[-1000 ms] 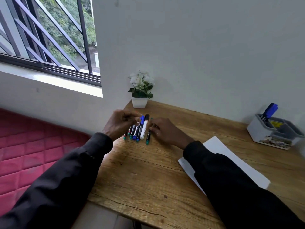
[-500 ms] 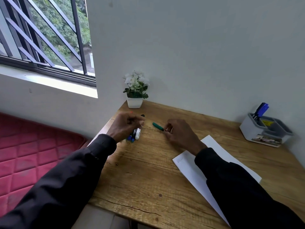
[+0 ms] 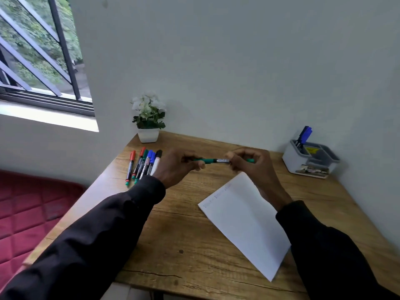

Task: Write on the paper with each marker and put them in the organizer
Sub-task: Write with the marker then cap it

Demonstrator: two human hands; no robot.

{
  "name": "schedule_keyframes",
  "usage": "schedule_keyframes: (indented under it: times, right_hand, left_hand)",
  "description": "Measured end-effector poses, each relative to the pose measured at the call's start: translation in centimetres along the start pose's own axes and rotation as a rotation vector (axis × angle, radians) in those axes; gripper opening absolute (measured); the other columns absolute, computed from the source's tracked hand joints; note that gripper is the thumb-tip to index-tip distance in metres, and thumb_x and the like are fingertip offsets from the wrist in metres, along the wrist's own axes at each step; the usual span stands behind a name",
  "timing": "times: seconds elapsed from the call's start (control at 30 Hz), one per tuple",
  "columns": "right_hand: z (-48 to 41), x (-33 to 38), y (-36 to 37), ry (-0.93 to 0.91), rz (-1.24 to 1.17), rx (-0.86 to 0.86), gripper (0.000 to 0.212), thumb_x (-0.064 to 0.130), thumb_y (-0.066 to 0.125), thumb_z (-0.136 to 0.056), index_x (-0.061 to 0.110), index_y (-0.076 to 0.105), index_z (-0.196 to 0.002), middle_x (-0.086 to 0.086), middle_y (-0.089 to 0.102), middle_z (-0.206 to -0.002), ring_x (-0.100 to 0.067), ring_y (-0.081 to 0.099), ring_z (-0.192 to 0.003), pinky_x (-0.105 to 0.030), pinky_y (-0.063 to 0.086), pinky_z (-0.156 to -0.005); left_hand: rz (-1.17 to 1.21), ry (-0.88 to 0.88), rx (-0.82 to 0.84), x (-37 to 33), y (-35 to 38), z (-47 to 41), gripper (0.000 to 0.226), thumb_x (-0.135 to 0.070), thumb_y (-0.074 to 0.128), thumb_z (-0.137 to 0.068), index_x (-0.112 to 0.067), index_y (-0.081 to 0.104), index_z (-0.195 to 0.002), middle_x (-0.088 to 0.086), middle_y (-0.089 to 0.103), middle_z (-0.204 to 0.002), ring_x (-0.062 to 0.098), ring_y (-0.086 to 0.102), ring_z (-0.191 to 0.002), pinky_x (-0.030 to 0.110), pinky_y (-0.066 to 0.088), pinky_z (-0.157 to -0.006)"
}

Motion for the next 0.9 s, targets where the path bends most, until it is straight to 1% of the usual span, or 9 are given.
schedule_keyframes:
  times: [0.1,0.17,0.3,0.43,0.57,0.67,0.77,0.83,0.9]
  right_hand:
    - [0.7,-0.3,-0.4,0.104,-0.317,0.076,0.048,0.035,0.072,-0.091,-0.01,0.074,-0.104,-0.022,0.069,-0.084,-0.028,0.063,-0.068,-0.031,0.053,-0.061]
    - [1.0,-0.7,0.0,0.154,-0.35,0.08,0.054,0.04,0.07,-0.091,-0.013,0.072,-0.103,-0.024,0.069,-0.082,-0.028,0.064,-0.066,-0.031,0.052,-0.059]
    - [0.8,-1.1,-0.1,0.175,-0.318,0.088,0.04,0.023,0.058,-0.105,-0.015,0.071,-0.103,-0.022,0.07,-0.079,-0.025,0.065,-0.064,-0.028,0.052,-0.059]
    - [0.4,-0.8,-1.3,0.198,-0.295,0.284,0.038,0.015,0.047,-0.11,-0.017,0.067,-0.119,-0.022,0.074,-0.091,-0.024,0.071,-0.079,-0.027,0.058,-0.072]
    - [0.1,-0.9,-1.9,0.231,-0.323,0.421,0.042,0.016,0.039,-0.113,-0.014,0.064,-0.127,-0.026,0.074,-0.105,-0.026,0.074,-0.091,-0.029,0.06,-0.082]
    - [-0.4,-1.3,-2.5,0.202,-0.296,0.326,0.048,0.029,0.044,-0.109,-0.011,0.069,-0.118,-0.028,0.074,-0.099,-0.031,0.072,-0.084,-0.032,0.059,-0.077]
    - [-0.6,-2.4,-3.7,0.212,-0.332,0.178,0.047,0.034,0.05,-0.101,-0.005,0.073,-0.11,-0.026,0.074,-0.095,-0.03,0.073,-0.078,-0.032,0.059,-0.069]
    - [-0.4,-3.4,-4.5,0.198,-0.286,0.094,0.036,0.026,0.055,-0.104,-0.005,0.073,-0.109,-0.025,0.074,-0.096,-0.031,0.073,-0.078,-0.032,0.058,-0.068]
    - [0.1,-4.4,-4.9,0.165,-0.206,0.046,0.026,0.014,0.057,-0.105,-0.006,0.074,-0.109,-0.026,0.073,-0.096,-0.032,0.072,-0.078,-0.033,0.057,-0.068]
  left_hand:
    - [0.081,0.017,0.041,-1.1,1.4,-0.2,0.01,-0.015,0.07,-0.088,-0.011,0.077,-0.094,0.001,0.075,-0.082,0.0,0.066,-0.071,0.009,0.048,-0.066]
    - [0.094,0.039,0.078,-1.7,2.5,-0.4,0.011,-0.016,0.071,-0.087,-0.011,0.077,-0.096,0.003,0.075,-0.082,-0.001,0.063,-0.068,0.009,0.046,-0.062]
    - [0.07,0.081,0.118,-1.9,3.3,-1.0,0.011,-0.013,0.069,-0.089,-0.006,0.077,-0.093,0.003,0.074,-0.079,0.007,0.067,-0.071,0.016,0.05,-0.067]
    - [-0.003,0.125,0.154,-1.7,3.1,-1.4,0.011,-0.006,0.068,-0.089,0.001,0.075,-0.087,0.004,0.071,-0.071,0.003,0.063,-0.063,0.01,0.047,-0.062]
    - [-0.02,0.12,0.185,-1.3,3.0,-1.9,0.012,-0.008,0.067,-0.09,0.0,0.075,-0.087,0.005,0.071,-0.072,0.006,0.064,-0.064,0.013,0.05,-0.064]
    - [-0.065,0.094,0.158,-0.7,3.2,-2.4,0.011,-0.014,0.068,-0.09,-0.007,0.077,-0.088,0.002,0.072,-0.074,0.005,0.062,-0.064,0.014,0.047,-0.061]
    - [-0.226,0.08,0.117,1.2,3.2,-2.9,0.014,-0.02,0.067,-0.091,-0.01,0.077,-0.091,0.009,0.07,-0.079,0.019,0.061,-0.071,0.035,0.049,-0.064]
    - [-0.304,0.054,0.147,2.4,3.1,-2.9,0.016,-0.022,0.066,-0.091,-0.014,0.076,-0.101,0.006,0.067,-0.092,0.021,0.06,-0.084,0.039,0.052,-0.076]
    - [-0.364,0.03,0.166,3.0,3.2,-2.9,0.021,-0.025,0.065,-0.092,-0.017,0.073,-0.109,0.001,0.062,-0.099,0.017,0.056,-0.093,0.034,0.051,-0.081]
Point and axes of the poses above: each hand's wrist, its own z-axis away from the middle knuckle, its own y-axis out of the palm, x = y × z, the point moved 2 cm from there along -z, towards the middle knuckle
